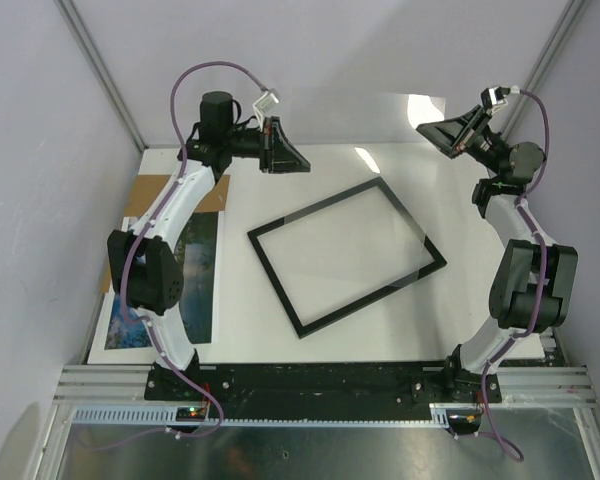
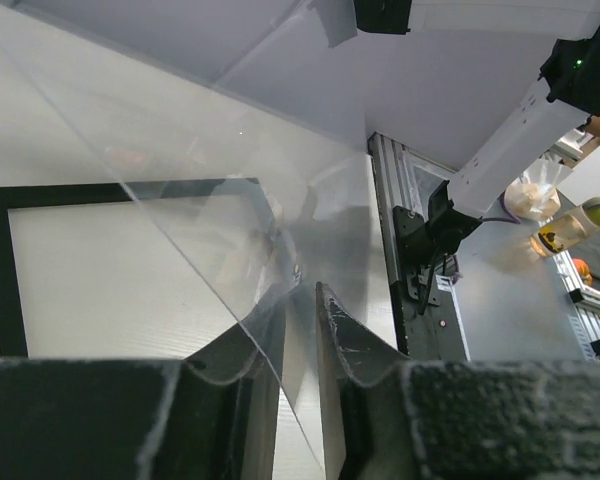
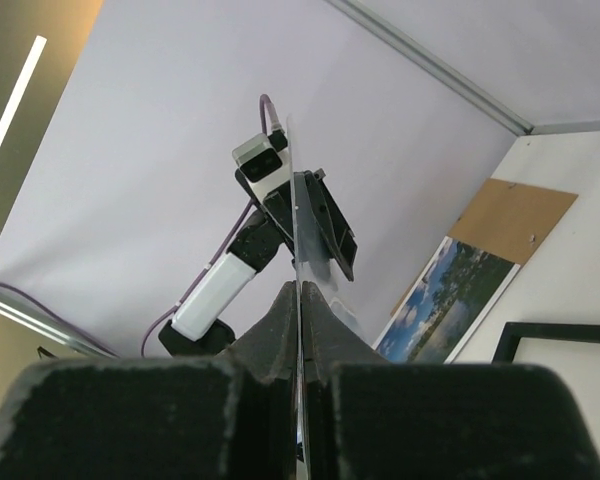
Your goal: Put the photo into the frame
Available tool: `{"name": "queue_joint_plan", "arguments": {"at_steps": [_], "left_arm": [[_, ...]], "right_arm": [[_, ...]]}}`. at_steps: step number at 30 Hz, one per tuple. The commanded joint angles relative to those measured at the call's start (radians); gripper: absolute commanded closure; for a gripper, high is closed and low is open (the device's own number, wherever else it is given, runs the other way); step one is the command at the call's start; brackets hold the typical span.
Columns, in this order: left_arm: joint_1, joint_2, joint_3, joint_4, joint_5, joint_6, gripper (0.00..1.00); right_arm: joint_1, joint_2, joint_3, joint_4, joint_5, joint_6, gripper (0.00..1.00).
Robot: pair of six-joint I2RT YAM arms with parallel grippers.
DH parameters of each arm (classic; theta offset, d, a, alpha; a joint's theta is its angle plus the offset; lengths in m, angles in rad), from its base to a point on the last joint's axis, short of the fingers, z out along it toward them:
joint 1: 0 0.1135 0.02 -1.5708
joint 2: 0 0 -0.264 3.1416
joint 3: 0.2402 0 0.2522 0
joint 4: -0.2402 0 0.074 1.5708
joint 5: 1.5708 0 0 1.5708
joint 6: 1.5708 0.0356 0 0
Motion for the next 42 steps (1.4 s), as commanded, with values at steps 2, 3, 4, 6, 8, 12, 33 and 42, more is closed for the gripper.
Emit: {"name": "queue_joint_plan", "arguments": {"at_steps": [2,3,4,6,8,12,33,42], "left_arm": [[-0.029,-0.055,-0.017,0.013,-0.044,-0.021,0.81],[-0.03,-0.057,-0.018,0.014,-0.055,-0.025,0.82],[-0.03,-0.058,-0.021,0.014,-0.061,-0.03,0.84],[-0.031,-0.058,-0.022,0.014,-0.078,-0.039,0.89],[-0.031,-0.056,-0.023,0.017,-0.089,-0.051,0.92],[-0.032,-0.052,-0.024,0.029,-0.101,-0.077,0.95],[-0.034,-0.073,-0.06,0.092,-0.105,-0.145,0.84],[-0.036,-0.09,-0.093,0.145,-0.105,-0.176,0.8]], "right_arm": [[0.006,0.009,0.049,0.052,0.026,0.001,1.0],[0.004,0.01,0.048,0.05,0.028,0.0,1.0],[0.003,0.012,0.046,0.051,0.031,0.0,1.0],[0.006,0.01,0.041,0.053,0.035,-0.008,1.0],[0.01,0.006,0.034,0.043,0.035,-0.021,1.0],[0.022,0.001,0.015,0.026,0.04,-0.049,1.0],[0.043,0.046,-0.031,0.037,0.069,-0.068,1.0],[0.056,0.069,-0.05,0.066,0.089,-0.058,1.0]]}}
